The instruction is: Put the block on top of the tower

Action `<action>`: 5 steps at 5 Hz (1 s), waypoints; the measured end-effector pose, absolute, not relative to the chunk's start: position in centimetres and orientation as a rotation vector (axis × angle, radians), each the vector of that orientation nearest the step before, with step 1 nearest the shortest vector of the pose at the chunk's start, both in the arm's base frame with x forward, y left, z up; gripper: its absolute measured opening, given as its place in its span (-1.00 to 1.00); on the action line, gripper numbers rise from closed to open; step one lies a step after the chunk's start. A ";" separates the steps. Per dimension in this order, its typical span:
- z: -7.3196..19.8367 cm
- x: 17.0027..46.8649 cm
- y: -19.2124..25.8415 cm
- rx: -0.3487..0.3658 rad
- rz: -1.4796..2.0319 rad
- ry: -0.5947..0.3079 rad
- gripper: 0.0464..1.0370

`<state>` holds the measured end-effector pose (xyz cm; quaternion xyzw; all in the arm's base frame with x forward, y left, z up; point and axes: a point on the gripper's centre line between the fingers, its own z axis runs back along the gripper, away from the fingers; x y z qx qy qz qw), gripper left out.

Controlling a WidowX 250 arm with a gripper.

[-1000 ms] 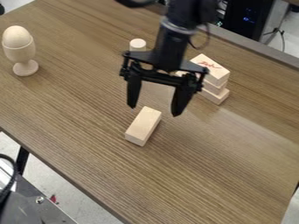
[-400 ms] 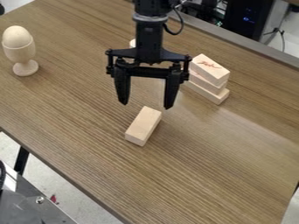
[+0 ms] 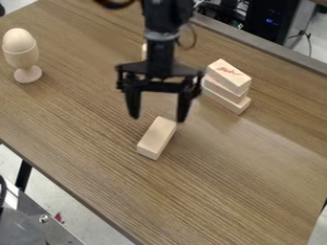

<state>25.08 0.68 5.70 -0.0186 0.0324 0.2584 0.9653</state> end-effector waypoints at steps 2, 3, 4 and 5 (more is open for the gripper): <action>5.4 24.8 0.2 0.003 0.488 -0.029 0.92; 5.1 24.6 -0.2 -0.044 0.447 -0.029 0.92; 5.2 25.1 -0.2 -0.053 0.434 -0.070 0.92; 4.2 25.4 -0.1 -0.048 0.431 -0.085 0.92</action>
